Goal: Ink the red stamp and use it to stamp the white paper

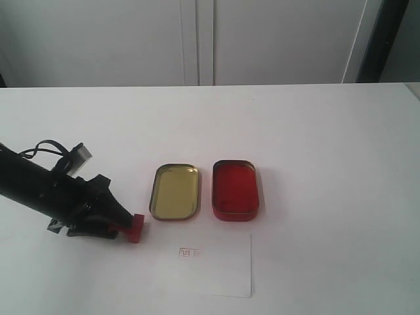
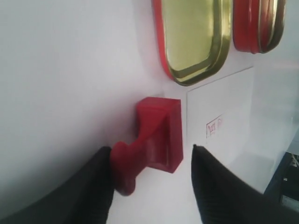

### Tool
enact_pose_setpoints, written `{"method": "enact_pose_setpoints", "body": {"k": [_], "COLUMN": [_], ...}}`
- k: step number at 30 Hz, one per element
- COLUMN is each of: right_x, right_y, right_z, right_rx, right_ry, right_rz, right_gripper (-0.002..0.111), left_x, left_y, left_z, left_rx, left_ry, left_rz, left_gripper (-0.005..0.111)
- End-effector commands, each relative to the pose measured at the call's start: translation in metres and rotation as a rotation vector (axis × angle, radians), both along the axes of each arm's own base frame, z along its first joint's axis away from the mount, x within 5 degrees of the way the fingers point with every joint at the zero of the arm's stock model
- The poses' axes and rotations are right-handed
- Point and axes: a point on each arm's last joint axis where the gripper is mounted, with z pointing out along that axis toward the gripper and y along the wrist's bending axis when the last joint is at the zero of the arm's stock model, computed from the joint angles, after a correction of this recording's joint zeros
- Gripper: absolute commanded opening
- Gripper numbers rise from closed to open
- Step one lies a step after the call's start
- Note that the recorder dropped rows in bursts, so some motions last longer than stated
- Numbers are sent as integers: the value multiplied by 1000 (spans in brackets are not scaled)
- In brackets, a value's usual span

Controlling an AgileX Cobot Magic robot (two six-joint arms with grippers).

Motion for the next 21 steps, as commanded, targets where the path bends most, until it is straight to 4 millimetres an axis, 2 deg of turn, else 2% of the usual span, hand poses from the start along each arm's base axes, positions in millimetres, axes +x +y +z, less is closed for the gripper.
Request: {"method": "enact_pose_setpoints", "body": {"k": [1,10,12,15,20,21], "right_x": [0,0,0,0,0,0], "right_y": [0,0,0,0,0,0], "right_z": [1,1,1,1,1,1], "right_rx": [-4,-4,-4,-4,-4,-4], "right_ry": [-15,-15,-15,-15,-15,-15], "right_rz": [4,4,4,4,4,4], "right_gripper": [0,0,0,0,0,0], "left_x": [2,3,3,3,2,2], "left_y": [16,20,21,21,20,20], "left_z": [4,18,21,26,31,31], "left_rx": [70,112,113,113,111,111], "left_ry": [-41,-104,-113,-131,-167,-173], "left_rz": [24,30,33,34,12,7], "left_gripper": [57,56,53,38,2,0]}}
